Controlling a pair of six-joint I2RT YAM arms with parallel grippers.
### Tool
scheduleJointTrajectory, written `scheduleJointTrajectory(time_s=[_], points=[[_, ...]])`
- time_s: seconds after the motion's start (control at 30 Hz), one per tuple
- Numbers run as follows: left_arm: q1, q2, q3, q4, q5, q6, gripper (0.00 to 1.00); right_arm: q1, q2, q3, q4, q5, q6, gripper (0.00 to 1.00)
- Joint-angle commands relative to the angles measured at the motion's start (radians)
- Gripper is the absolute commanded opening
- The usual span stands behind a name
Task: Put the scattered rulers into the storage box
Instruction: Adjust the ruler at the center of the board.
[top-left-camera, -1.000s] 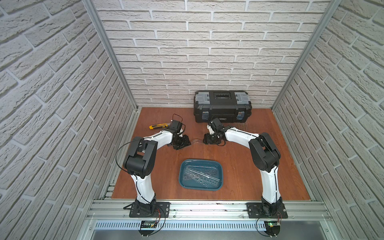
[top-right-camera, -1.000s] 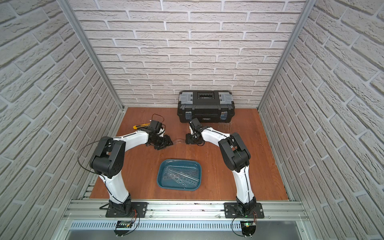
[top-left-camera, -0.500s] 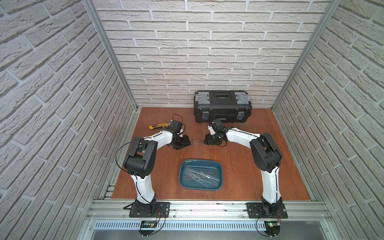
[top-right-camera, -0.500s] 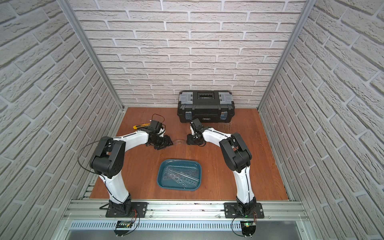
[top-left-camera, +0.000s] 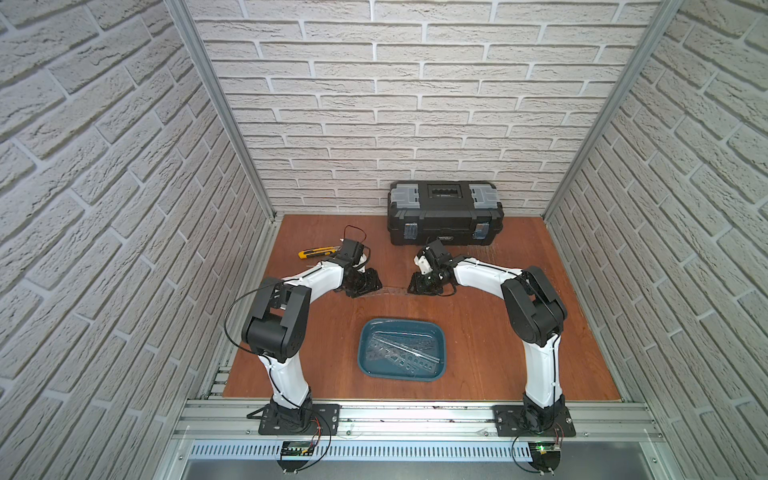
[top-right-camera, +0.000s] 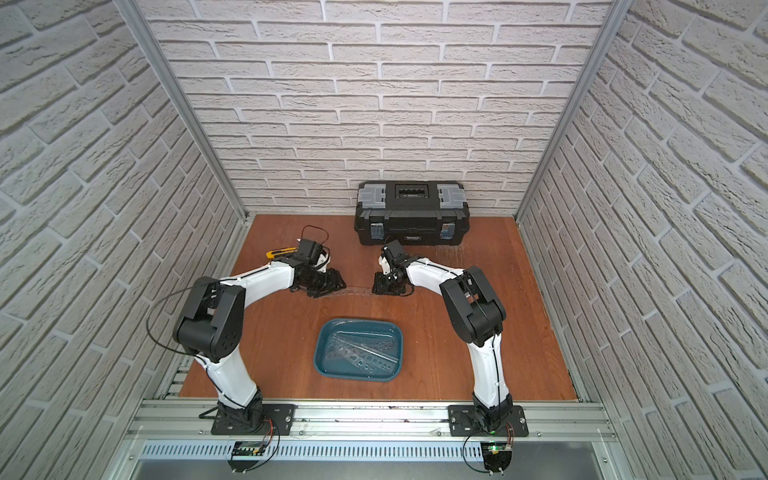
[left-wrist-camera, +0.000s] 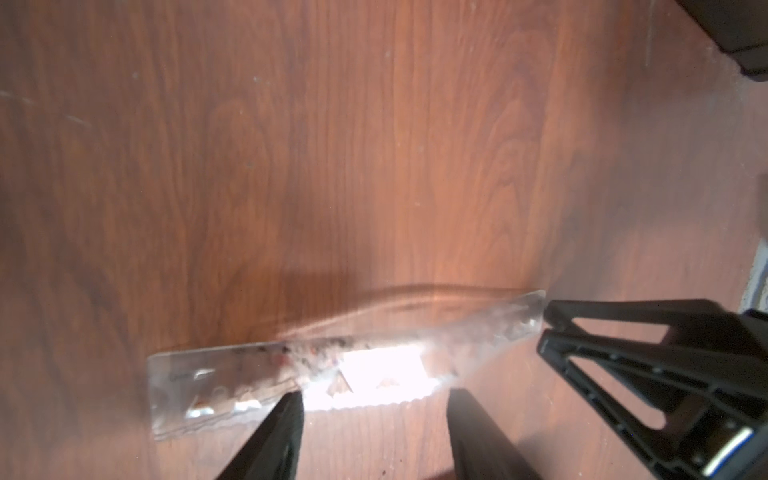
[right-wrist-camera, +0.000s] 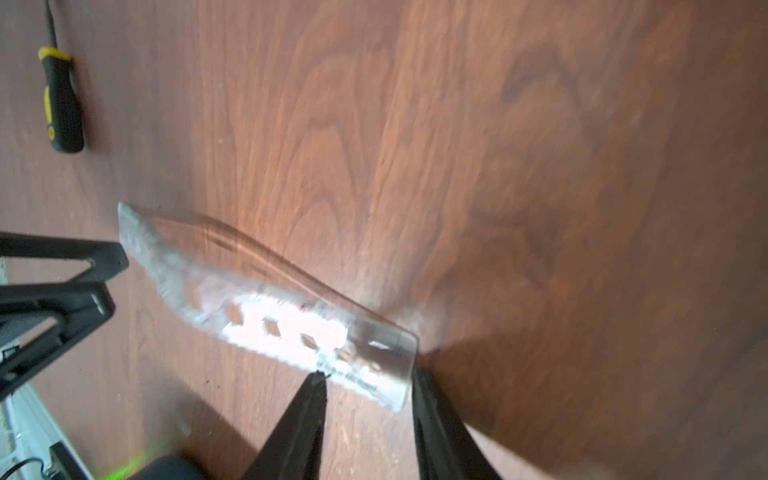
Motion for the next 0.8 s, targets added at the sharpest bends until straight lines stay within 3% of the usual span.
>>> scheduleJointTrajectory(time_s=[0.0, 0.2, 0.43, 0.77], points=[[0.004, -0.042, -0.009, 0.000, 0.008, 0.025, 0.61, 0.005, -0.036, -0.027, -0.013, -0.025, 0.007, 0.40], [-0.004, -0.053, -0.012, -0.060, 0.007, 0.026, 0.61, 0.002, -0.035, -0.024, -0.014, -0.027, 0.008, 0.40], [-0.033, -0.089, -0.099, 0.025, 0.038, -0.080, 0.63, 0.004, -0.028, -0.034, 0.021, -0.062, 0.047, 0.40], [-0.058, -0.009, -0.115, 0.133, -0.009, -0.152, 0.62, 0.037, -0.009, -0.056, 0.100, -0.114, 0.139, 0.40]])
